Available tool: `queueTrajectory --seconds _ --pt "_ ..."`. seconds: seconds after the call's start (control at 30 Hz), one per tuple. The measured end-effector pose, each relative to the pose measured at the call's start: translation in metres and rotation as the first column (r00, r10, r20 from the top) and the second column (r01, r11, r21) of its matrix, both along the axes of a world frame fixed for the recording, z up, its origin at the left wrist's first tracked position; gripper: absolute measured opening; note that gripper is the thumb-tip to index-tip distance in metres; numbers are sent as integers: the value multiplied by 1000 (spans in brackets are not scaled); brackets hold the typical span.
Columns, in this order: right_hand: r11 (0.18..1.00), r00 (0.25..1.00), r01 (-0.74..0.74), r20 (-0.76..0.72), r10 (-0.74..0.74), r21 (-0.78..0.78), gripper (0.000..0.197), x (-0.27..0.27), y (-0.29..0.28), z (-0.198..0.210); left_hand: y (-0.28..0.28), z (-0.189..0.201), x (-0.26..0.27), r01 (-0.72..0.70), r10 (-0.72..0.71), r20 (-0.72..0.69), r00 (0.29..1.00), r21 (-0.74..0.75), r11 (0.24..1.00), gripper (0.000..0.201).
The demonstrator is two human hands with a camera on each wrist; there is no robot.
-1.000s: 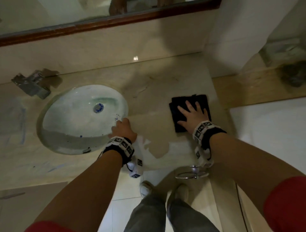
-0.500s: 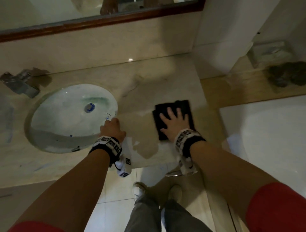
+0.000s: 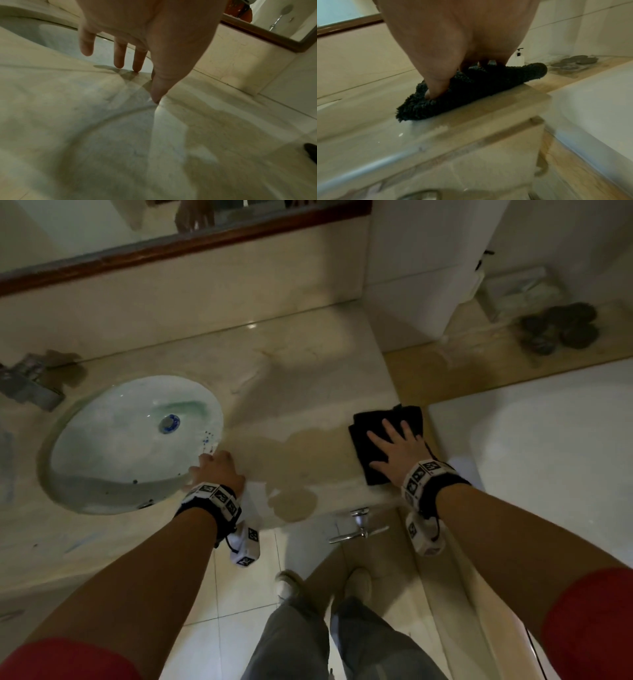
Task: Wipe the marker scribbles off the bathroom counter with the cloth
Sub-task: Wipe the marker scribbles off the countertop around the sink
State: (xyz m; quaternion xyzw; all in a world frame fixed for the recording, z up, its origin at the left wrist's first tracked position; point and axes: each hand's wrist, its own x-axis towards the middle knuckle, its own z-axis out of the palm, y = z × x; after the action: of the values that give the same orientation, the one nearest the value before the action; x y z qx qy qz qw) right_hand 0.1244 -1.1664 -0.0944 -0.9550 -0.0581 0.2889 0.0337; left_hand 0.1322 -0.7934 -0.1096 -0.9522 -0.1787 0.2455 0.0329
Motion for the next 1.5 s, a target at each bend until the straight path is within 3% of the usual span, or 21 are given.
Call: queueTrajectory --seconds 0.17,0.37,0.5,0.6,0.7,0.77,0.83,1.0,1.23,1.37,1.5 --pt "999 999 46 -11 -46 -12 73 -40 -10 -1 -5 10 -21 -98 97 -12 995 -25 995 52" --pt "991 992 126 -14 -127 -42 74 -73 6 1 8 0 -32 -23 23 -7 1000 -63 998 70" --pt "988 990 141 -16 -142 -64 73 -78 40 4 26 16 -51 24 -13 56 998 -193 981 54" --pt "992 993 114 -24 -115 -57 72 -77 80 7 41 27 -66 14 24 123 992 -294 956 38" --pt "996 997 80 -6 -81 -31 71 -73 129 9 64 37 -78 -61 88 97 991 -246 967 31" --pt "999 999 50 6 -50 -19 71 -71 165 8 82 40 -85 -111 117 15 993 -204 973 31" --pt "1000 1000 11 21 -10 -14 71 -69 199 6 95 40 -93 -67 68 -6 998 -210 975 33" --pt "995 994 -97 53 97 -4 70 -68 277 1 118 39 -100 27 -23 19 1000 -271 962 41" --pt "975 973 -220 72 218 30 71 -80 369 -2 146 41 -111 13 41 109 993 -456 890 43" --pt "965 965 -261 41 259 30 72 -87 396 0 154 45 -125 12 28 100 995 -378 926 43" --pt "942 950 -312 28 311 122 73 -78 379 9 151 52 -131 39 6 142 990 -312 949 43"
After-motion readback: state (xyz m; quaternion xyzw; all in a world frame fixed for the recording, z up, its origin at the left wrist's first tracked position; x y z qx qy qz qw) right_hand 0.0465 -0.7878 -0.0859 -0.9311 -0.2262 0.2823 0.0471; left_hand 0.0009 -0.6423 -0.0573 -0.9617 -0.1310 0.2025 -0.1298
